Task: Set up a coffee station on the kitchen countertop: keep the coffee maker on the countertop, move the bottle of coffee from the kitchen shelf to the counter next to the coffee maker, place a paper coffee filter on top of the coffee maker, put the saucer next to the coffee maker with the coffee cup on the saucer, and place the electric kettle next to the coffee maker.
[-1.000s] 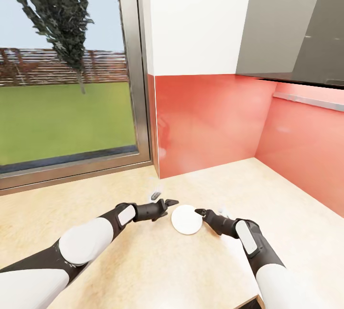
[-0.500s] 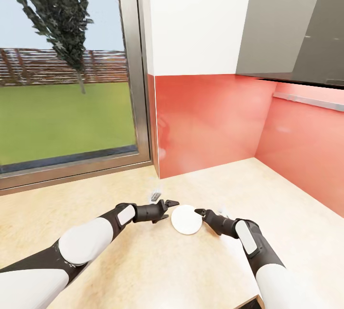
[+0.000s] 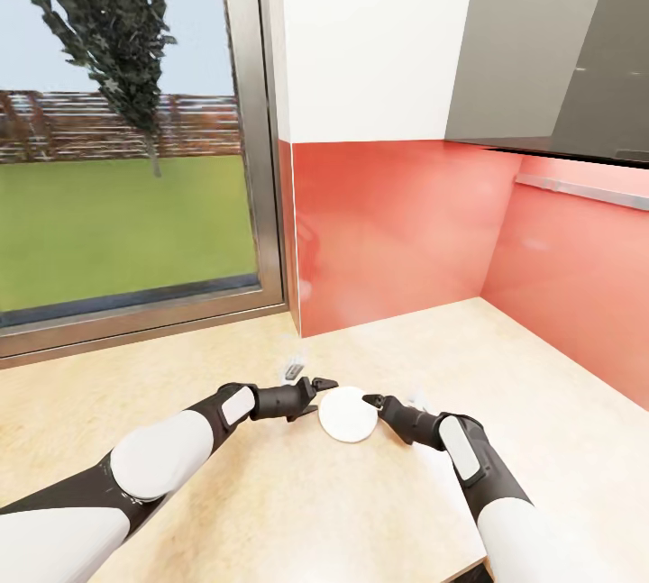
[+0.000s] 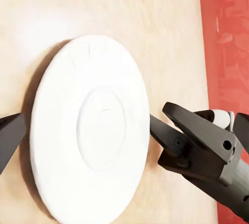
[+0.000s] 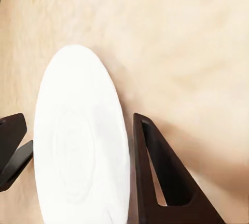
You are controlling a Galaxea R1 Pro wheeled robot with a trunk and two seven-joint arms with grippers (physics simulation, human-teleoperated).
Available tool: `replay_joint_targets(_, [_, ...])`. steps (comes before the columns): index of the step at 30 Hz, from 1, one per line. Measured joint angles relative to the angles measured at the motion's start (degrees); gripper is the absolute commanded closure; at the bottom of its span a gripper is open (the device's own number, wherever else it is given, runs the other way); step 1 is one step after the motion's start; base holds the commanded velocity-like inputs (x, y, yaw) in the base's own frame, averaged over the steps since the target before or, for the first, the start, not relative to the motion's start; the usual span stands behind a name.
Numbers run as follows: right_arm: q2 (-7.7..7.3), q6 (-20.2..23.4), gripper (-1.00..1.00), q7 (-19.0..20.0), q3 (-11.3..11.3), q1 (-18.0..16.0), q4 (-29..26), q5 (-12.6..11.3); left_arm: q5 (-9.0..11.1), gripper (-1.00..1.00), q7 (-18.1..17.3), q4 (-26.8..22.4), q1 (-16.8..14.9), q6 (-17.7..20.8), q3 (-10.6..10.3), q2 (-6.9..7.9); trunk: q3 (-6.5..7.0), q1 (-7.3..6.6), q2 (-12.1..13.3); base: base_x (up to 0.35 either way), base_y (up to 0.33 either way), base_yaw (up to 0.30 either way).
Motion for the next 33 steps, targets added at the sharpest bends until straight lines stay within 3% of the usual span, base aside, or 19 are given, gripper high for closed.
replay_joint_targets(33, [0.53,0.0,-1.0,0.0,0.0,0.0,0.1,0.0,0.5,-1.0,-0.3,1.0,0.0,1.2,0.2,-1.17,0.0,0.0,0.0,0.0,0.0,0.0])
